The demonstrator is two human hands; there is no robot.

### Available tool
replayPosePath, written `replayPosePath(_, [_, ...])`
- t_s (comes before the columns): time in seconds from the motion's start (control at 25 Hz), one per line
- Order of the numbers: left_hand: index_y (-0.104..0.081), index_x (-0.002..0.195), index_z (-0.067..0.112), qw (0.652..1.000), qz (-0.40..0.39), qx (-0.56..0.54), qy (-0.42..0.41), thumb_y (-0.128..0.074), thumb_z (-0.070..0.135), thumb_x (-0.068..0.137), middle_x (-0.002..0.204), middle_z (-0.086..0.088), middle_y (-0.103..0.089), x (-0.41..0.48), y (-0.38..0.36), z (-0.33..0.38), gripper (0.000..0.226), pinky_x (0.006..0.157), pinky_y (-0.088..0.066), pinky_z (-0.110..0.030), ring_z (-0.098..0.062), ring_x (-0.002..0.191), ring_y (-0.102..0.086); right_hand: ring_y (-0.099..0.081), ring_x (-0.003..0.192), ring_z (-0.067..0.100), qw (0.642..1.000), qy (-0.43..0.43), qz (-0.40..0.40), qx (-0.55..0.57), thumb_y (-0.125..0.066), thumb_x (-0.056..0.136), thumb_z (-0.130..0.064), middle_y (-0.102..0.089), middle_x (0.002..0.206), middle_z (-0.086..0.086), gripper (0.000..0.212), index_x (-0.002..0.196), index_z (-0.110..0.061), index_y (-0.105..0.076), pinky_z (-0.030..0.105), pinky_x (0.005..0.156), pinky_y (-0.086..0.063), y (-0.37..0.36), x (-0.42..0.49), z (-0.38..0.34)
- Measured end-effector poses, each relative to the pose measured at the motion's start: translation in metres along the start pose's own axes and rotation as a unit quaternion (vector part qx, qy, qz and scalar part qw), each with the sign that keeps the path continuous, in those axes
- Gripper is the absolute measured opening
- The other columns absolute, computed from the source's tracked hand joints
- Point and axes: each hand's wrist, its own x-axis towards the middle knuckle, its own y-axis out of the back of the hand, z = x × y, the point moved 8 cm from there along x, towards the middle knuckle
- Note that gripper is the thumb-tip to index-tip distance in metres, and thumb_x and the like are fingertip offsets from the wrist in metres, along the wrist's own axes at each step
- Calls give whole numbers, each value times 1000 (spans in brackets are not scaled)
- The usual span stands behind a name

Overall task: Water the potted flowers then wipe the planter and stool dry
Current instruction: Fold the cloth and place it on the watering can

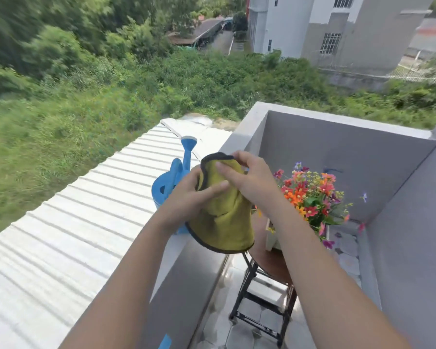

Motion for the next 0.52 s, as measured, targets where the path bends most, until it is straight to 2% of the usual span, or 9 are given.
replayPosePath(0.08, [-65,103,16,998,28,45,-23,-74,36,72,98,-8,-70,1,23,14,38,83,-53,-40,-20,91,-67,-62,88,13,1000,12,-16,-9,-70,80,-35,-68,92,1,18,90,-21,-67,30,81,-50,1,11,-15])
replayPosePath(0.16, [-71,95,14,998,30,37,-30,-71,28,76,92,-9,-71,1,45,21,23,83,-53,-42,-21,85,-66,-59,82,5,999,31,-23,-26,-71,80,-34,-65,88,-4,14,87,-24,-64,18,75,-47,-1,19,-27])
replayPosePath(0.2, [-74,91,15,998,33,28,-36,-69,23,80,88,-7,-71,-1,54,28,14,79,-54,-39,-20,82,-66,-58,78,6,998,40,-33,-28,-71,79,-34,-64,88,-4,15,87,-24,-63,17,72,-46,-2,20,-31])
replayPosePath(0.24, [-75,88,17,998,34,21,-50,-67,17,83,84,-3,-72,-3,61,37,10,74,-55,-34,-17,78,-66,-59,77,9,997,45,-54,-19,-72,78,-34,-64,90,-3,17,88,-24,-62,21,72,-48,-5,22,-34])
replayPosePath(0.32, [-75,87,18,995,48,38,-85,-63,9,86,80,1,-71,-3,77,62,16,67,-54,-28,-14,75,-65,-59,79,18,990,20,-138,11,-75,76,-31,-62,100,-1,30,99,-24,-57,35,75,-53,-19,24,-34])
replayPosePath(0.4, [-72,88,13,989,57,100,-93,-63,16,84,79,-5,-67,3,92,81,10,67,-51,-31,-17,74,-61,-61,83,20,977,-21,-212,20,-76,75,-27,-61,105,0,43,111,-25,-53,34,78,-54,-38,22,-26])
replayPosePath(0.52, [-64,89,4,966,41,241,-85,-63,23,87,79,-19,-59,13,105,95,19,67,-46,-39,-20,73,-55,-66,93,14,974,-58,-212,56,-74,74,-38,-68,105,0,41,109,-22,-59,31,84,-55,-61,22,-17])
